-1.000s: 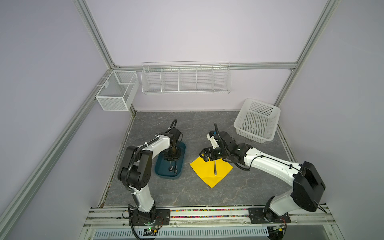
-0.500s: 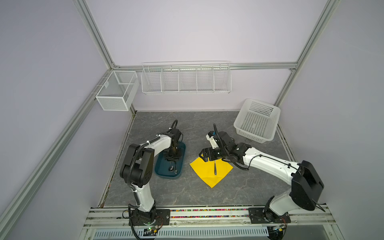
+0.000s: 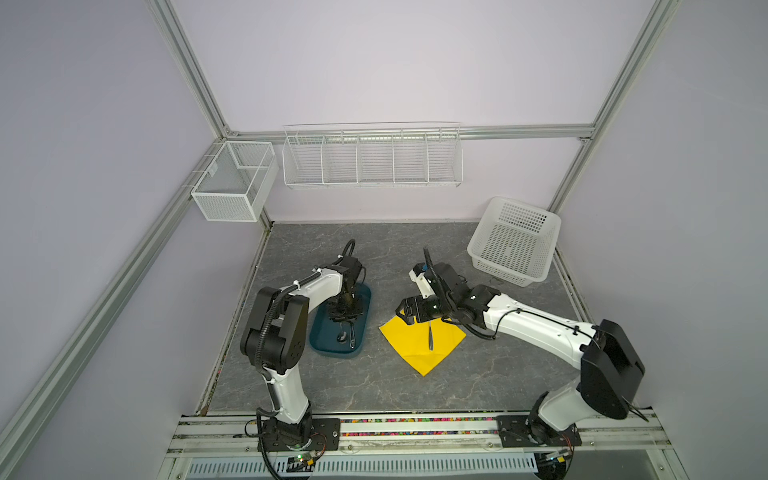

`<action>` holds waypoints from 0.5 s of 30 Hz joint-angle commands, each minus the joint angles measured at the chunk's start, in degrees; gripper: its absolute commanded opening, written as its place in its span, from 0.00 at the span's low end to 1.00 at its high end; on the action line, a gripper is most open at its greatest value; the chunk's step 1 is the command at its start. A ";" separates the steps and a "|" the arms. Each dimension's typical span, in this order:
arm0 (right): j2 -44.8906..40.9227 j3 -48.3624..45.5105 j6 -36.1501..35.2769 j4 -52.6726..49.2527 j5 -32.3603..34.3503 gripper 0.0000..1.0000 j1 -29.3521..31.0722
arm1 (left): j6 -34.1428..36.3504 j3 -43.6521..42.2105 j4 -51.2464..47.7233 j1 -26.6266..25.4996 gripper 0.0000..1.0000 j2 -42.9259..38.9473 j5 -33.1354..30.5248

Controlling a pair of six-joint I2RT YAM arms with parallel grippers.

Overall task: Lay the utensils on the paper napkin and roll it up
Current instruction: 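Close the left gripper on the silver knife handle in the tray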

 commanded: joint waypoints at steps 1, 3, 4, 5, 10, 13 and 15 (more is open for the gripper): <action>0.62 1.16 0.04 -0.64 -0.03 0.89 0.48 | -0.27 -0.78 -0.60 0.02 0.17 1.44 1.63; 0.89 1.41 0.12 -0.53 -0.16 0.89 0.58 | -0.13 -1.07 -1.16 0.09 0.19 0.65 0.95; 1.20 1.68 0.14 -0.62 -0.26 0.89 0.61 | 0.03 -1.38 -1.35 0.02 0.20 0.02 0.59; 1.42 2.01 0.14 -0.93 -0.21 0.89 0.66 | 0.18 -1.68 -1.41 0.04 0.22 -0.44 0.46; 3.02 3.49 0.14 -1.83 -0.29 0.89 0.83 | 1.23 -2.18 -1.36 0.01 0.24 0.20 1.41; 3.17 4.02 0.23 -2.05 -0.04 0.89 1.09 | 1.82 -1.75 -1.52 0.08 0.24 1.54 1.85; 3.05 3.98 0.31 -2.00 0.14 0.89 1.28 | 1.99 -1.65 -1.63 0.06 0.23 2.05 1.96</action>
